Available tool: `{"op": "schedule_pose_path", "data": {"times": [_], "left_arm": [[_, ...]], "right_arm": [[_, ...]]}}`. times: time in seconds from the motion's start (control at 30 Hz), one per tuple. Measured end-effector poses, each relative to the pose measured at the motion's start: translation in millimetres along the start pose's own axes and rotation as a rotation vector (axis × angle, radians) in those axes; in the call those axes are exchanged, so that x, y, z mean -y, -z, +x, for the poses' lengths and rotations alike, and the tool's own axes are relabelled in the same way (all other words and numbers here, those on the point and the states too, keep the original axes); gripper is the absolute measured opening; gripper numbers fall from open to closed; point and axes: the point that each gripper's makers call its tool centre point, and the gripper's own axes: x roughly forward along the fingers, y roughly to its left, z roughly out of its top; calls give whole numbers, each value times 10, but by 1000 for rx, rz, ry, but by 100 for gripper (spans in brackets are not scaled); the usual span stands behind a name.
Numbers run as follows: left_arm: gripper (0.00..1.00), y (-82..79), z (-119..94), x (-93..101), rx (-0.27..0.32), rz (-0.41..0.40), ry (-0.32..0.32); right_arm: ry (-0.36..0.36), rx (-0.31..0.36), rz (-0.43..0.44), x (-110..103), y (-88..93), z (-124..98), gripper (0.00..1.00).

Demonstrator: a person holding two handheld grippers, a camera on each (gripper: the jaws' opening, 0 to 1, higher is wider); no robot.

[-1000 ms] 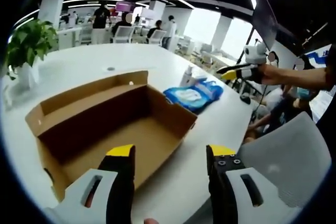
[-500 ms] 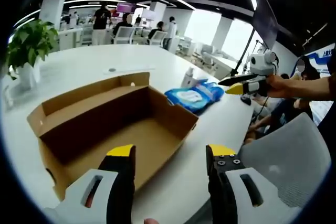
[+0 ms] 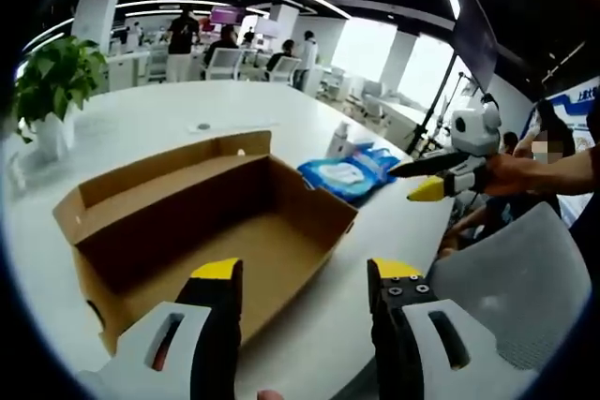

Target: Operate the shoe box by opening the lid, removing the specified soft item, and placing it in the target area until the item is outside and the box remains undamaged.

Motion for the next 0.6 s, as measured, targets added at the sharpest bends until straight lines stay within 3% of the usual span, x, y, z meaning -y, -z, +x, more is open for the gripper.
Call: {"op": "schedule_pose_path", "data": {"times": [0.37, 0.6], "left_arm": [[54, -17, -65, -126, 16, -29, -39], [54, -62, -108, -240, 38, -43, -91]], "right_arm": [[-48, -14, -6, -310, 83, 139, 50], [-51, -11, -10, -329, 73, 141, 50]]}}
